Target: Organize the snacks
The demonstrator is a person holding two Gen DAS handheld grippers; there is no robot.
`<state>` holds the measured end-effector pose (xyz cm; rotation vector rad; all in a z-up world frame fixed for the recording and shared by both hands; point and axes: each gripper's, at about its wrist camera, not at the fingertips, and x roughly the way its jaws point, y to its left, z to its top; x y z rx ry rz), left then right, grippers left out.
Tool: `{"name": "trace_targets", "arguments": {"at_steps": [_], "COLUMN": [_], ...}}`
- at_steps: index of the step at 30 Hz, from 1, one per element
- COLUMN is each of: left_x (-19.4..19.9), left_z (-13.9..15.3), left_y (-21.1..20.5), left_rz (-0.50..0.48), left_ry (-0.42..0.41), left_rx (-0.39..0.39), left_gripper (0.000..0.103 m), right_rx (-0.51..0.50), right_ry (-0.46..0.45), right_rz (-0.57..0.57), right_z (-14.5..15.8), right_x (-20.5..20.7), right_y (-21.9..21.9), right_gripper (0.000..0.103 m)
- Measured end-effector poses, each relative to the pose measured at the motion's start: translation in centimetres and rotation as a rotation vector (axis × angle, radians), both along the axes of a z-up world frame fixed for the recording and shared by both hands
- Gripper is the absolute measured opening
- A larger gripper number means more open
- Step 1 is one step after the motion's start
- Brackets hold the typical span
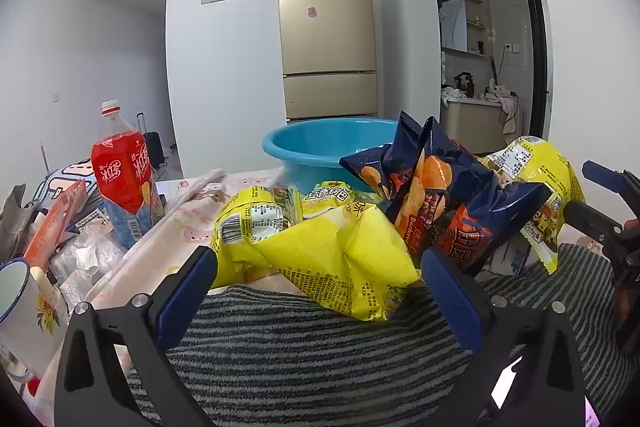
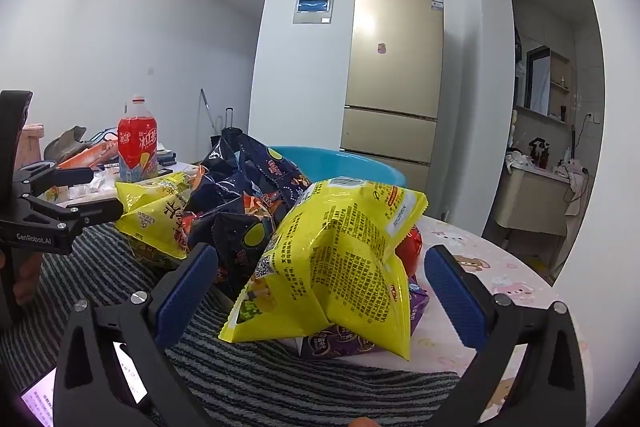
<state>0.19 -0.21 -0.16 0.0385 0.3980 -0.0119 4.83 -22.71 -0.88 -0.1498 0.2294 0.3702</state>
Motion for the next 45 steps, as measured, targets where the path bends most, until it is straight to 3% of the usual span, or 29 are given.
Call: {"name": "trace_targets", "arguments": {"at_steps": [45], "left_x": [-0.13], "left_z": [0.01], "left_y": [-0.22], "left_rz": [-0.001], "left_ry": [0.012], "left_rx": [0.002], "left_gripper": [0.103], "right_rx": [-0.019], "right_ry": [0.013], "right_rz": [0.003], "right_z": [-0.53], "right_x": [0.51], "right_y": [0.41], "right_gripper": [0.103]}}
